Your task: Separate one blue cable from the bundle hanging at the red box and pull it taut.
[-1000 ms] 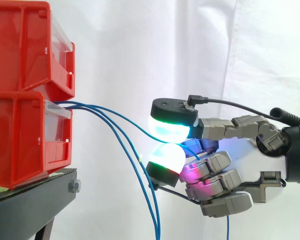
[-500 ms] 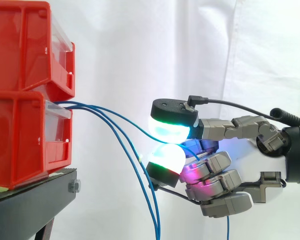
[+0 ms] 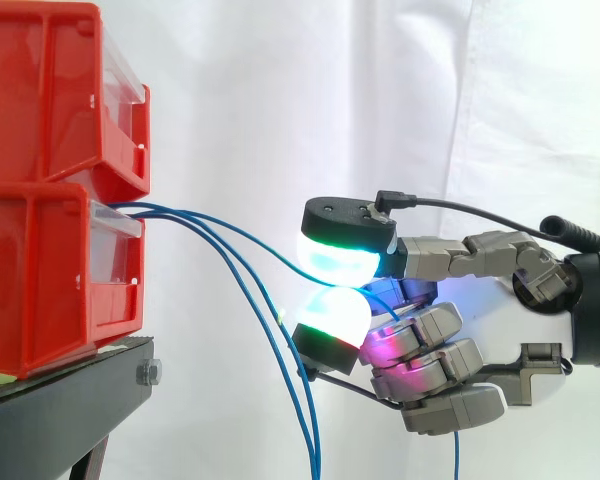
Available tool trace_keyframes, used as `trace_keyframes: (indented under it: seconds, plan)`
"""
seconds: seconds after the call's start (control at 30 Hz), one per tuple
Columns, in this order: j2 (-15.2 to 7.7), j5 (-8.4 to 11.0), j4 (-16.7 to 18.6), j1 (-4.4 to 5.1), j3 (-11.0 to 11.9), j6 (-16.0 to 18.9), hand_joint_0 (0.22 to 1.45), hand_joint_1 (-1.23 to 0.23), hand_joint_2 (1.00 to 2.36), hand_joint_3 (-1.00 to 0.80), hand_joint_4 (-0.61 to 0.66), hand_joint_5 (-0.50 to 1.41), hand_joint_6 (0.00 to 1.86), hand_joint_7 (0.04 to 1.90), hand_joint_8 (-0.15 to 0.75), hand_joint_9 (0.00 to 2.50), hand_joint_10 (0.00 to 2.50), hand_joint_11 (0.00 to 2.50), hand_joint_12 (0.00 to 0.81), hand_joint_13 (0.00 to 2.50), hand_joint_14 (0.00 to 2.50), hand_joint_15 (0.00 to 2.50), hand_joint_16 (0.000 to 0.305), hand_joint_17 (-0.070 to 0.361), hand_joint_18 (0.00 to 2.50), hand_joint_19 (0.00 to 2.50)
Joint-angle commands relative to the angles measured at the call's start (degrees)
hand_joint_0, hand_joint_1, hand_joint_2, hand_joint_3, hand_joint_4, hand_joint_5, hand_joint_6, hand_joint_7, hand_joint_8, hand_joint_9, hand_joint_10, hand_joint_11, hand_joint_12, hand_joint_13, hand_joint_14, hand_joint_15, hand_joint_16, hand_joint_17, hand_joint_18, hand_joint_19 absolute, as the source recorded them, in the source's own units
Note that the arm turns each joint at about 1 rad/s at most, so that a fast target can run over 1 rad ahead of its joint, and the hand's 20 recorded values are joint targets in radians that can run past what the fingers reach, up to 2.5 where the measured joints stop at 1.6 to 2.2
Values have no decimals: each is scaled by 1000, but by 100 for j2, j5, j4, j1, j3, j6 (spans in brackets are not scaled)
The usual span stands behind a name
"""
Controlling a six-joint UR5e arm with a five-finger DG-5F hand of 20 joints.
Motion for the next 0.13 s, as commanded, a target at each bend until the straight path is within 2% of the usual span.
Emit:
trace_keyframes:
  seconds: [0.0,0.1]
  plan:
    - [2,0,0,0,-2,0,710,-663,1027,-145,144,-204,945,1258,385,687,2500,1439,411,865,2500,1472,42,94,1458,2159]
    - [2,0,0,0,7,0,710,-663,1027,-145,144,-204,945,1258,387,688,2500,1441,411,865,2500,1470,43,96,1459,2157]
